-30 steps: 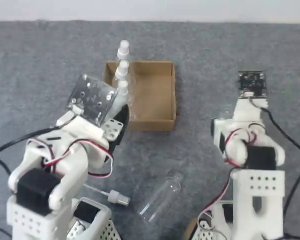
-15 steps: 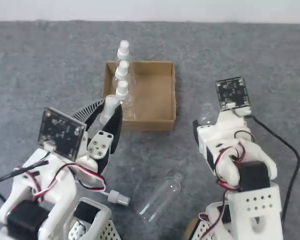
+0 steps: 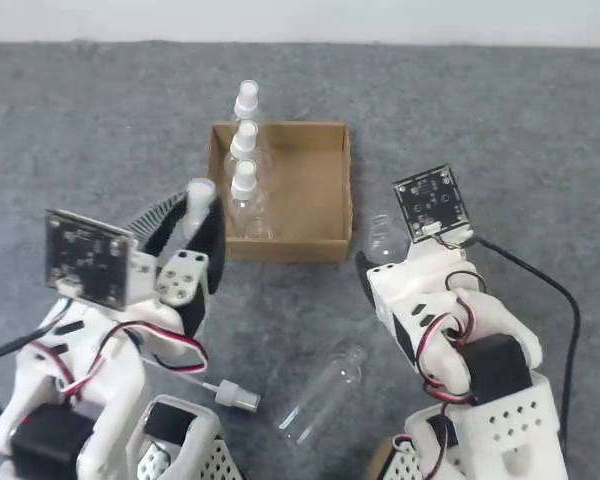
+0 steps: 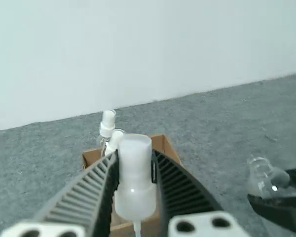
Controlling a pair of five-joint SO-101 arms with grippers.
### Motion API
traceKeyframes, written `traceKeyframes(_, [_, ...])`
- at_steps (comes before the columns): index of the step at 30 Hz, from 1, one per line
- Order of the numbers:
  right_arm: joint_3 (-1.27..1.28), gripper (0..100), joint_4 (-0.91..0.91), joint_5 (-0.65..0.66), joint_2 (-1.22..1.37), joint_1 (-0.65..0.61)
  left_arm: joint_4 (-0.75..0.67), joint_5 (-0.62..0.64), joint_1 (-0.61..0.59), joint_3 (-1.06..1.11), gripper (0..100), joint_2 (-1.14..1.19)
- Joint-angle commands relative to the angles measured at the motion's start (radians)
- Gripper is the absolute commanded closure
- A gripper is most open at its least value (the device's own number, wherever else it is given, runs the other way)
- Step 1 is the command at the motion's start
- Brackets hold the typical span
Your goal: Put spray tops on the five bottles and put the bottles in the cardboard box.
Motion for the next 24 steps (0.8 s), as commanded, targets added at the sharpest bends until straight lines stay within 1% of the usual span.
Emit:
traceKeyframes(1, [-0.017,99.1,-0.012,0.02,-0.025,-0.039,-0.032,0.034,-0.023,-0.015,99,-0.008])
traceKeyframes(6, [-0.017,99.1,-0.012,0.02,-0.025,-0.091,-0.041,0.035,-0.023,-0.03,99,-0.008])
traceKeyframes(9, [-0.017,99.1,-0.012,0.021,-0.025,-0.094,-0.04,0.035,-0.023,-0.05,99,-0.017])
traceKeyframes(17, [-0.017,99.1,-0.005,0.021,-0.025,-0.094,-0.077,0.031,-0.023,-0.047,99,-0.172])
traceKeyframes(24, [-0.023,99.1,-0.01,0.021,-0.027,-0.097,-0.137,0.037,-0.023,-0.047,99,-0.249])
